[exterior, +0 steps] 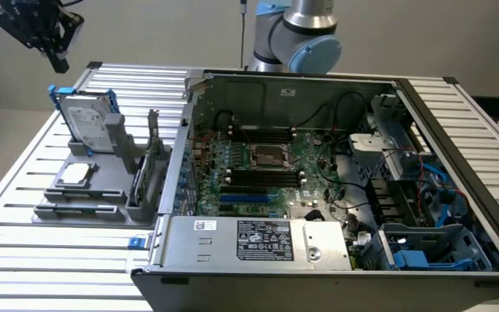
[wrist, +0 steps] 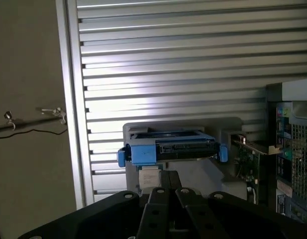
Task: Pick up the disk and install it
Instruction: 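Reach for the disk, then pick up the disk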
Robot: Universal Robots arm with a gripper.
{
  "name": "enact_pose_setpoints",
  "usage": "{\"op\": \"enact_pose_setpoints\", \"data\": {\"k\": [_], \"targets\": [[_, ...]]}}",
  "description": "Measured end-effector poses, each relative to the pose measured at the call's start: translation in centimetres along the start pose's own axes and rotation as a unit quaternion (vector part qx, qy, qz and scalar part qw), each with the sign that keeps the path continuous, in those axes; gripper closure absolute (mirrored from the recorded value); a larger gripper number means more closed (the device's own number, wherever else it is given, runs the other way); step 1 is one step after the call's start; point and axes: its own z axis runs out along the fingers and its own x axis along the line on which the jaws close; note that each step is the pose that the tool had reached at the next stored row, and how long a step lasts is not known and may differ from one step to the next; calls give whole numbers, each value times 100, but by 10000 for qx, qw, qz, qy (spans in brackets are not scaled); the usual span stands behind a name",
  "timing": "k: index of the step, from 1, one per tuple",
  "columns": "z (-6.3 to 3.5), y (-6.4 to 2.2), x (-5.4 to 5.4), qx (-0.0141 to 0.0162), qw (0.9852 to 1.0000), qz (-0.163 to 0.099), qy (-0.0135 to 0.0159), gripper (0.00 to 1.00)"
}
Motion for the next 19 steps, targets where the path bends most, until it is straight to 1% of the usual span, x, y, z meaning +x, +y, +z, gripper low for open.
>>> {"op": "enact_pose_setpoints", "data": {"k": [15, 16, 17, 18, 19], "targets": [[0, 0, 2, 0, 10000, -1, 3, 89], [1, 0, 2, 0, 10000, 0, 3, 88], [0, 0, 2, 0, 10000, 0, 3, 83], [1, 0, 2, 0, 10000, 0, 3, 83], [0, 0, 2, 1, 10000, 0, 5, 77]]}}
